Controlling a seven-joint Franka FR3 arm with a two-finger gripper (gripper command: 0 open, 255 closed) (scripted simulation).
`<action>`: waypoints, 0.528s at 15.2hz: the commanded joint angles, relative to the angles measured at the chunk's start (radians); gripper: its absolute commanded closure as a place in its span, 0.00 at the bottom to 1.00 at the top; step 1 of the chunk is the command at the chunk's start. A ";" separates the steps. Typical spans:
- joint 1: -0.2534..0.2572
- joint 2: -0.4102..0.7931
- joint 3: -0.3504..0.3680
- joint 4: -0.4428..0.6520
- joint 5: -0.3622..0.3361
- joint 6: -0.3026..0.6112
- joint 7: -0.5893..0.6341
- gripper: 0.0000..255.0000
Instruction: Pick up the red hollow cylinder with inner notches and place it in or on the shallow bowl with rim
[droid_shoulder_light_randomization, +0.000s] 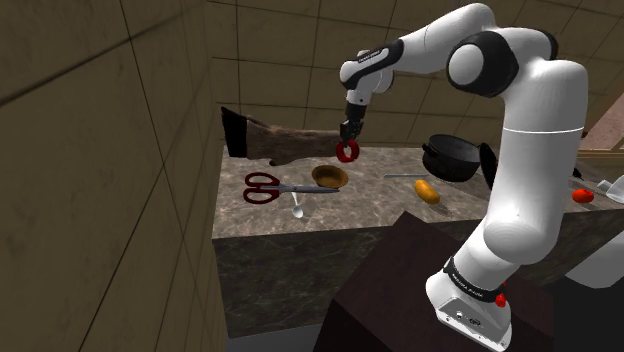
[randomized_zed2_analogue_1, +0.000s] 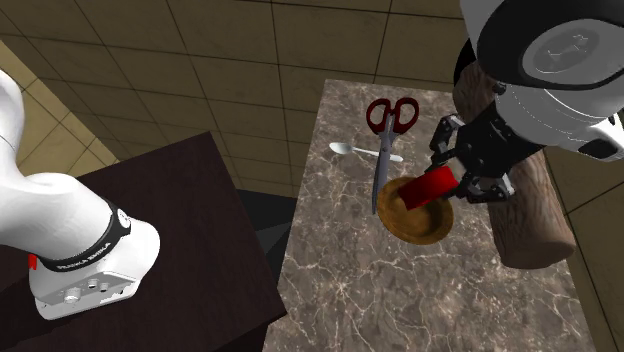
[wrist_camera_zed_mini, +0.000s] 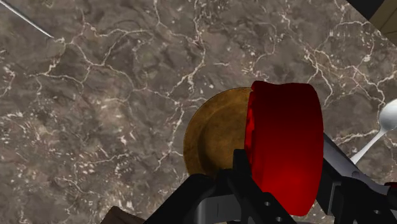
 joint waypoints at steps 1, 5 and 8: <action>0.001 0.062 0.014 0.110 0.014 -0.048 0.026 1.00; -0.002 0.142 0.030 0.234 0.030 -0.089 0.053 1.00; -0.003 0.159 0.033 0.218 0.037 -0.058 0.046 1.00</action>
